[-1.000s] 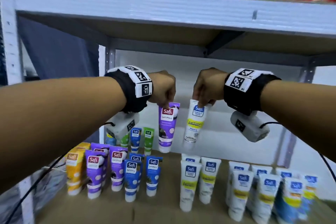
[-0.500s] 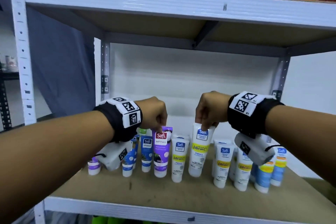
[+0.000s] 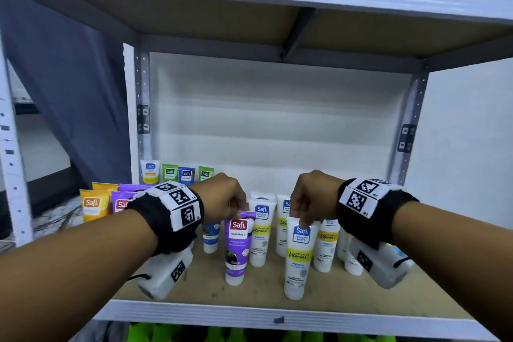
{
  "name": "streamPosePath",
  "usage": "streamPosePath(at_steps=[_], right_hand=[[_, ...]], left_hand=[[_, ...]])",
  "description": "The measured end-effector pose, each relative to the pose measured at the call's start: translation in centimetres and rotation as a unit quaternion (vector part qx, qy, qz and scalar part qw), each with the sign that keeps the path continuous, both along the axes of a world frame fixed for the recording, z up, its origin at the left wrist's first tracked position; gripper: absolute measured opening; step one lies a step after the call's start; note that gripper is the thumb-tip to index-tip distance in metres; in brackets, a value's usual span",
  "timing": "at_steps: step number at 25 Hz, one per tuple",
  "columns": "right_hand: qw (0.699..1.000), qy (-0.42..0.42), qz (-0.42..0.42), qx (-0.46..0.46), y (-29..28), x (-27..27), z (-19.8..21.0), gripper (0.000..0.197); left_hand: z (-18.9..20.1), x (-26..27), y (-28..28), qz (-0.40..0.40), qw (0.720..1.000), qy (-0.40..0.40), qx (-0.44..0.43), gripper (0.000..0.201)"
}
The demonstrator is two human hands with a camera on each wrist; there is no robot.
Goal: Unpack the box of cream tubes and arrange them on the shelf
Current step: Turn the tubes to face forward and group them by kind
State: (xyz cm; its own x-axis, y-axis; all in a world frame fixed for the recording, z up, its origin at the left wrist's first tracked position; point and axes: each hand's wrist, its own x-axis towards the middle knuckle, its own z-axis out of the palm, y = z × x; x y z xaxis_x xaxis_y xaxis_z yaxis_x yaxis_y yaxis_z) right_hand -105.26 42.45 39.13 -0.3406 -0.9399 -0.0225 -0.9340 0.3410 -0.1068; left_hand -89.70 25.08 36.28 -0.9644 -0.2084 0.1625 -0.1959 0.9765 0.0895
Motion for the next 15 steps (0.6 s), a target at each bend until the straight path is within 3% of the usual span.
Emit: streamPosePath(at_steps=[6, 8, 13, 15], right_hand=[[0.997, -0.065, -0.011, -0.048, 0.9, -0.7, -1.1, 0.023], [0.995, -0.065, -0.011, -0.070, 1.3, -0.9, -1.8, 0.023], [0.973, -0.121, -0.084, -0.178, 3.0, -1.3, -5.2, 0.051], [0.958, -0.167, -0.118, -0.200, 3.8, -1.0, -7.2, 0.049]], left_hand=[[-2.3, 0.1, -0.1, 0.012, 0.995, 0.059, 0.081, 0.006], [-3.9, 0.4, -0.2, 0.024, 0.988, 0.089, 0.125, 0.014], [-8.3, 0.5, -0.9, 0.050, 0.918, 0.193, 0.342, 0.038], [-8.9, 0.5, -0.6, 0.056, 0.885, 0.223, 0.404, 0.041]])
